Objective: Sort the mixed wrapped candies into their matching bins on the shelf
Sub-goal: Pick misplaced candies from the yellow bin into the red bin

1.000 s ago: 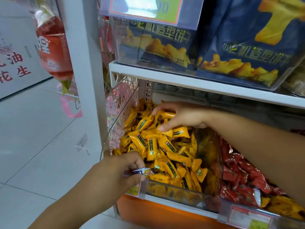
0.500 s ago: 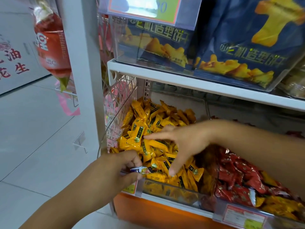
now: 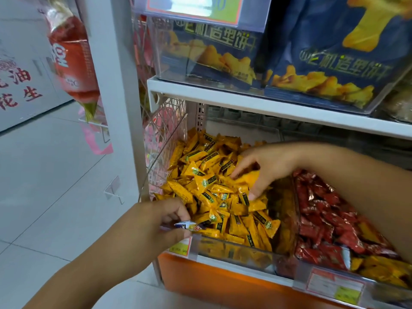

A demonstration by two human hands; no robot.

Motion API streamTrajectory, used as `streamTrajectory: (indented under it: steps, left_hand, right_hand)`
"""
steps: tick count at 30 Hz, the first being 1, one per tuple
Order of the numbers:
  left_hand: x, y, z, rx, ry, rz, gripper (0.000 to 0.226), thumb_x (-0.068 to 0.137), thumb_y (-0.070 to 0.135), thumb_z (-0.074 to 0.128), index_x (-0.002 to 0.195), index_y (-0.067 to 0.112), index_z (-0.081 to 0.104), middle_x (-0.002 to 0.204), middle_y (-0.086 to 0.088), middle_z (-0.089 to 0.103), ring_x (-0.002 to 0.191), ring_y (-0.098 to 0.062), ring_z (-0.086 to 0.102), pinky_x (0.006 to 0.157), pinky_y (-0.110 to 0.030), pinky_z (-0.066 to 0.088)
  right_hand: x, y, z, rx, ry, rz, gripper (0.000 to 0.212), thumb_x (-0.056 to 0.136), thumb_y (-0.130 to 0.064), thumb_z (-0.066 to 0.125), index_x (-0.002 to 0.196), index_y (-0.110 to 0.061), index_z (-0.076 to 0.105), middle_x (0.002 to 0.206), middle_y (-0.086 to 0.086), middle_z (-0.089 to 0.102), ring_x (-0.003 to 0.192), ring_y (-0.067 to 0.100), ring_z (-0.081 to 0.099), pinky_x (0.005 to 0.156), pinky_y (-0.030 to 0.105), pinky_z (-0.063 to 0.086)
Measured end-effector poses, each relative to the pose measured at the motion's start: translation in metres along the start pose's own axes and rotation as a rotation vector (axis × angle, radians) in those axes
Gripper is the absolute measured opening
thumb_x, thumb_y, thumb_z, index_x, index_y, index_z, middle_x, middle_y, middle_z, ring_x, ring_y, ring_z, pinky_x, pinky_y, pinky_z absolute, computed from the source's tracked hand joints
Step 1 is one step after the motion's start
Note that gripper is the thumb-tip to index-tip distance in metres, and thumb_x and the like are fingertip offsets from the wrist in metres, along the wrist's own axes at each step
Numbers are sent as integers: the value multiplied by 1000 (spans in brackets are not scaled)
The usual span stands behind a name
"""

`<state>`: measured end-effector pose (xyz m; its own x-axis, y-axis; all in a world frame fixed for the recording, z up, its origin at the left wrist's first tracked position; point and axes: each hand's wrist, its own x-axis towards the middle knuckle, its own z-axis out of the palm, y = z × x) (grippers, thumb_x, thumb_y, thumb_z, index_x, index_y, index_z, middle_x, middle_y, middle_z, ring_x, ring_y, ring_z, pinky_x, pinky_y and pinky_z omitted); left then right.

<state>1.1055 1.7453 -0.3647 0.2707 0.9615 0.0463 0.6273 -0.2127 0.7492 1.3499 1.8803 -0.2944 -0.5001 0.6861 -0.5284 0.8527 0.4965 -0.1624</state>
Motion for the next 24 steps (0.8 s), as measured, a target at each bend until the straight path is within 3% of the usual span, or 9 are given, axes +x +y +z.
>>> streamTrajectory:
  steps: [2, 5, 7, 10, 12, 15, 18, 21, 24]
  left_hand:
    - [-2, 2, -1, 5, -8, 1, 20, 83, 26, 73, 87, 40, 60, 79, 20, 68, 80, -1, 64, 72, -18, 50]
    - [-4, 3, -4, 27, 5, 4, 13, 83, 26, 74, 80, 34, 64, 79, 20, 67, 81, -2, 63, 70, -14, 47]
    - [-7, 3, -7, 48, 29, 1, 13, 82, 25, 74, 76, 32, 65, 80, 23, 67, 83, 2, 62, 69, -10, 44]
    - [-10, 3, -12, 47, 52, -10, 12, 80, 27, 75, 76, 32, 65, 79, 24, 67, 84, 5, 62, 70, -7, 42]
    - [-11, 2, -14, 41, 52, -17, 12, 80, 28, 75, 75, 32, 65, 78, 24, 67, 83, 5, 62, 70, -7, 41]
    - [-13, 2, -15, 44, 32, -5, 10, 81, 29, 74, 77, 32, 66, 79, 25, 66, 83, 6, 61, 68, -7, 41]
    - [-12, 1, -15, 54, 19, -5, 9, 81, 31, 74, 79, 33, 66, 83, 27, 66, 85, 8, 61, 70, -8, 42]
    - [-9, 0, -13, 71, 33, -14, 10, 82, 33, 73, 79, 33, 64, 84, 26, 65, 87, 5, 61, 74, -12, 47]
    - [-6, 3, -12, 74, 57, -13, 13, 82, 32, 73, 76, 34, 62, 81, 27, 64, 84, 5, 61, 72, -10, 45]
  right_hand:
    - [1, -14, -7, 7, 77, -33, 56, 80, -45, 71, 132, -32, 53, 140, -9, 40, 129, 13, 39, 103, 24, 32]
    - [29, -41, -11, -103, 395, -90, 48, 84, -57, 61, 124, -30, 57, 131, -2, 53, 116, 18, 51, 100, 36, 42]
    - [52, -57, -4, -161, 470, -159, 53, 85, -63, 55, 130, -34, 52, 141, -1, 46, 128, 21, 42, 107, 40, 35]
    - [74, -62, 24, -255, 327, -165, 50, 91, -63, 43, 138, -45, 39, 158, -3, 18, 143, 30, 18, 114, 58, 16]
    - [68, -50, 34, -301, 277, -143, 47, 94, -62, 36, 140, -50, 34, 159, -9, 10, 146, 28, 10, 114, 63, 11]
    - [38, -26, 30, -318, 170, -108, 55, 93, -65, 35, 145, -51, 25, 161, -10, 7, 148, 21, 3, 116, 56, 15]
    - [2, -10, 22, -305, 46, -8, 67, 86, -72, 36, 147, -52, 16, 162, -11, 1, 148, 16, -6, 120, 48, 7]
    - [-17, -12, 20, -203, 17, 68, 78, 75, -79, 45, 143, -60, 12, 161, -12, -8, 149, 22, -1, 120, 44, 11]
    - [-8, -37, 44, -232, -24, 50, 90, 74, -74, 58, 144, -58, 4, 158, -10, -24, 147, 37, -7, 117, 52, 20]
